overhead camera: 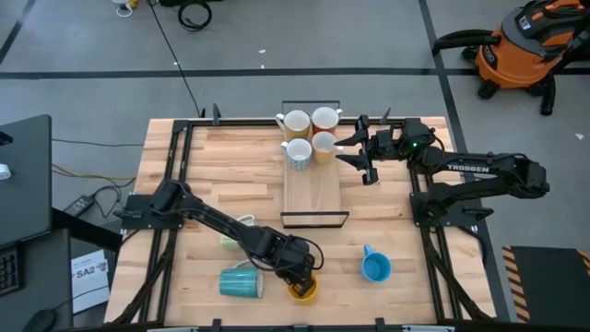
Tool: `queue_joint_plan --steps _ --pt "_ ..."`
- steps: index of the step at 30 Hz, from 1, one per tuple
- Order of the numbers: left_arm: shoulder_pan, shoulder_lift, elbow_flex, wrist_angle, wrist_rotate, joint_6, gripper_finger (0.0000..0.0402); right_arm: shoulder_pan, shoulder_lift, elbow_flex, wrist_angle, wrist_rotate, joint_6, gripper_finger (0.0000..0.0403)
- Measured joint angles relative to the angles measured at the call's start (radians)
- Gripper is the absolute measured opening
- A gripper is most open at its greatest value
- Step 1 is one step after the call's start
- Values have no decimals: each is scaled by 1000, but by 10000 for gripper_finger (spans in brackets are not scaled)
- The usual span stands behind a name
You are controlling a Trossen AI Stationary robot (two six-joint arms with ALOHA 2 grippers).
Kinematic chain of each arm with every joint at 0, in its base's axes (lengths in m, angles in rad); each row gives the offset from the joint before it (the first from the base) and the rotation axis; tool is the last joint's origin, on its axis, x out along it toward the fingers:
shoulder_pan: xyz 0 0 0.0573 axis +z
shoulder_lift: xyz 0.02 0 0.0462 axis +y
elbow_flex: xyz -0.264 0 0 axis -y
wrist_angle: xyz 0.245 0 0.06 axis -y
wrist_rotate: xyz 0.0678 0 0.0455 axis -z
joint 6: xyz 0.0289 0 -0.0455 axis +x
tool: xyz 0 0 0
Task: Place coffee mugs
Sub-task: Put the yellow mug on the shelf
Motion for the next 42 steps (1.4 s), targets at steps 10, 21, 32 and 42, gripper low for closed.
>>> queue_joint_plan --steps 10,21,32,42 --pt "0 -80 1 -23 67 15 30 0 0 0 0 0 0 161" --pt "16 -217 3 21 74 22 30 0 0 1 0 1 0 161" --pt "107 -386 3 41 -64 11 30 -1 0 1 0 2 0 161" --pt "247 -458 3 -94 -240 -50 30 -1 0 1 -1 4 0 161"
